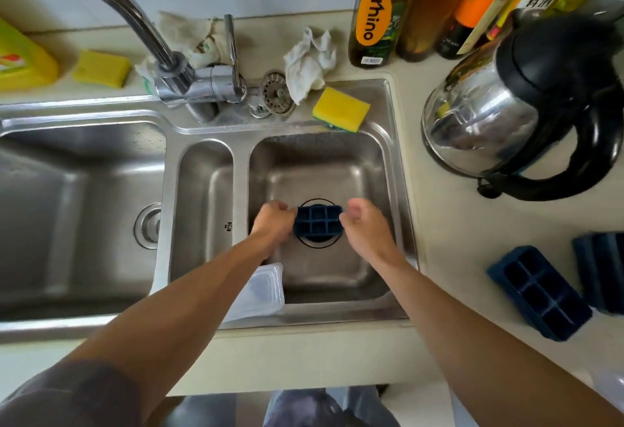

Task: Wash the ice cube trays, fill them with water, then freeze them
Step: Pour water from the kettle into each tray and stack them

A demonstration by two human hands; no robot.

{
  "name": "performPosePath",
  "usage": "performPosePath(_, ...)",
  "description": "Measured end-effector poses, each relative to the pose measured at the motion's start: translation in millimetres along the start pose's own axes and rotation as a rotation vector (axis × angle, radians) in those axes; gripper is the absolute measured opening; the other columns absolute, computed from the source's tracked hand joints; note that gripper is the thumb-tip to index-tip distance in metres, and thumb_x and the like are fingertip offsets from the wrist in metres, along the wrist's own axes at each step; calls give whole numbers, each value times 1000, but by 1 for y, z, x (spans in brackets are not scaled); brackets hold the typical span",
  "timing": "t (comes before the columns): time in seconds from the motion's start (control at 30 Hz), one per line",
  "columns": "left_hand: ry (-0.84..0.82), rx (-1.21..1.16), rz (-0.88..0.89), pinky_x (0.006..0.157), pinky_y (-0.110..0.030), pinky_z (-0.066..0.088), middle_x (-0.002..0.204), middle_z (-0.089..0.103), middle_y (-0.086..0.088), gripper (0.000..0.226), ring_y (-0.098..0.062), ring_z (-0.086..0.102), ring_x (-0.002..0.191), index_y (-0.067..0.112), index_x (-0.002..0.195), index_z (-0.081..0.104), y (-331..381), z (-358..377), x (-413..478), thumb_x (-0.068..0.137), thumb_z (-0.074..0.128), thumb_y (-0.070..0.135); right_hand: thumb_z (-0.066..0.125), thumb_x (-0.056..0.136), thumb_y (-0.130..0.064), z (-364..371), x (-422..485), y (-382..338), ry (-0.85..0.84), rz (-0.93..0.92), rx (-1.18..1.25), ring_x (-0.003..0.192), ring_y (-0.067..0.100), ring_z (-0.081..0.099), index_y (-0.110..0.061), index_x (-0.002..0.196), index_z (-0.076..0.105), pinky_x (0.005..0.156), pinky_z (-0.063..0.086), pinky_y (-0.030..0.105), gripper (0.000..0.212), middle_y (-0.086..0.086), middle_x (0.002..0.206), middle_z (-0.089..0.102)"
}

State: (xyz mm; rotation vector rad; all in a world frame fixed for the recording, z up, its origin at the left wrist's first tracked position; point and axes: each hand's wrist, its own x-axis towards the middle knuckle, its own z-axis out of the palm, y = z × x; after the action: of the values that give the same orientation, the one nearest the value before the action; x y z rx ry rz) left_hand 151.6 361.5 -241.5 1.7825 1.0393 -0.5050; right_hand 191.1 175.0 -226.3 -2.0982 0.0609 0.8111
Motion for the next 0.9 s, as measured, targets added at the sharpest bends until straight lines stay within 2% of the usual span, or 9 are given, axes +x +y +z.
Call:
performPosePath(0.07,84,-40,48,94,-48,57,106,69,-10,24,-29,66,98,12,119,65,7,-7,-18,99,57,22,52,104,-25,-17,-18,-15,19,-44,-22,123,14,55,-15,143,50,93,39,25,41,1,139,59)
performPosePath(0.1,117,-71,66,92,-47,57,105,69,-11,23,-30,67,97,10,119,65,10,-10,-28,100,56,20,52,104,-26,-26,-28,-23,35,-68,-20,124,15,56,-15,142,52,95,39,25,40,2,139,60)
performPosePath(0.23,79,-236,112,77,-43,60,85,70,-9,16,-23,65,78,9,102,68,38,-20,-67,102,53,16,56,103,-31,-73,-69,-56,142,-201,58,112,8,60,-15,130,61,94,45,24,32,0,128,66)
performPosePath(0.33,9,-247,204,66,-32,57,81,69,-9,16,-21,64,74,9,95,69,73,-20,-92,100,56,17,58,101,-34,-113,-97,-79,252,-301,145,106,9,67,-17,119,65,95,54,33,26,-2,115,72)
performPosePath(0.47,-129,-244,295,69,-35,52,79,65,-11,16,-21,58,72,5,94,68,124,-13,-115,99,56,13,60,101,-36,-167,-121,-103,468,-388,285,87,6,71,-17,103,69,76,55,23,21,-6,93,75)
performPosePath(0.57,-221,-229,342,72,-37,49,82,65,-11,18,-21,58,72,6,94,65,150,-6,-124,103,51,13,61,100,-37,-200,-129,-103,702,-419,389,72,5,70,-18,89,71,61,52,15,24,-9,79,74)
performPosePath(0.67,-277,-192,381,68,-31,50,82,64,-7,20,-17,60,72,10,91,64,167,4,-130,104,49,15,58,96,-48,-224,-126,-95,885,-362,412,73,7,68,-27,86,66,59,49,15,25,-7,79,71)
performPosePath(0.73,-299,-186,372,64,-28,50,81,65,-5,18,-16,61,70,10,94,65,174,12,-132,103,51,15,58,93,-54,-233,-118,-88,926,-286,413,77,9,66,-27,85,62,58,45,15,28,-5,82,68)
performPosePath(0.9,-309,-186,353,69,-31,53,89,69,-9,16,-19,65,77,8,101,65,183,32,-132,104,53,17,54,96,-60,-242,-87,-65,810,-124,391,70,17,62,-11,79,62,52,43,20,52,4,77,66)
